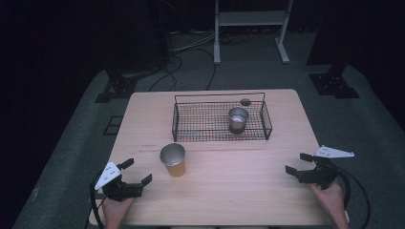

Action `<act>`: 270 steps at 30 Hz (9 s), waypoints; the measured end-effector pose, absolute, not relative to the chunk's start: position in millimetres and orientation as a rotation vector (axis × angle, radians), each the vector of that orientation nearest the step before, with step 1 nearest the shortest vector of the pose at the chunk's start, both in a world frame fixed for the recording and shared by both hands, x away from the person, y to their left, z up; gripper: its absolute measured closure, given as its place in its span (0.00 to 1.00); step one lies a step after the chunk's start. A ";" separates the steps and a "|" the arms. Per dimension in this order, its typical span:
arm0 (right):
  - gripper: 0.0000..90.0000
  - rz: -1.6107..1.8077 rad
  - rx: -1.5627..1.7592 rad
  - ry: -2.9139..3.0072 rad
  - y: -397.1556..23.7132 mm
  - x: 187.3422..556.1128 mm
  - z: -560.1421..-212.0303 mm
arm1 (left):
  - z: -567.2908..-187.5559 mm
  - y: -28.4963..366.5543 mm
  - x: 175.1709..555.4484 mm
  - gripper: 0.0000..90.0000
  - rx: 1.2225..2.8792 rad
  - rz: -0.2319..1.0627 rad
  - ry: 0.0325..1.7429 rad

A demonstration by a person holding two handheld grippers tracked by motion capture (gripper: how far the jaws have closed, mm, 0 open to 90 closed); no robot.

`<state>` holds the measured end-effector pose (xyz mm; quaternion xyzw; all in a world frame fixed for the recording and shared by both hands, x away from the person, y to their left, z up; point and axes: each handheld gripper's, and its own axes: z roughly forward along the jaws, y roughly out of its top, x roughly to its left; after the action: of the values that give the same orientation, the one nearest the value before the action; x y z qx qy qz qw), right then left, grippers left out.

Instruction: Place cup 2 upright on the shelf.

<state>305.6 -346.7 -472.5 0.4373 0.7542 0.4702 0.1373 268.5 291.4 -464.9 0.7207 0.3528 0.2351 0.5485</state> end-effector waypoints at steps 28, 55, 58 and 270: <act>0.13 1.363 1.232 2.188 -344.9 294.1 -478.4 | -446.0 265.1 277.8 0.01 1.865 0.405 0.704; 0.13 1.326 1.193 2.264 -332.2 294.3 -484.2 | -437.2 236.1 312.0 0.01 2.050 0.304 0.691; 0.13 1.324 1.176 2.274 -328.8 294.8 -484.0 | -436.2 233.7 315.8 0.01 2.055 0.297 0.691; 0.09 1.380 1.183 2.243 -342.2 301.6 -484.4 | -339.8 78.3 542.3 0.10 2.262 0.233 0.714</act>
<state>301.6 -342.2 -484.4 0.4066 0.7706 0.4741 0.1272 542.3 78.3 -339.8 0.8817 0.2783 0.0907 0.3701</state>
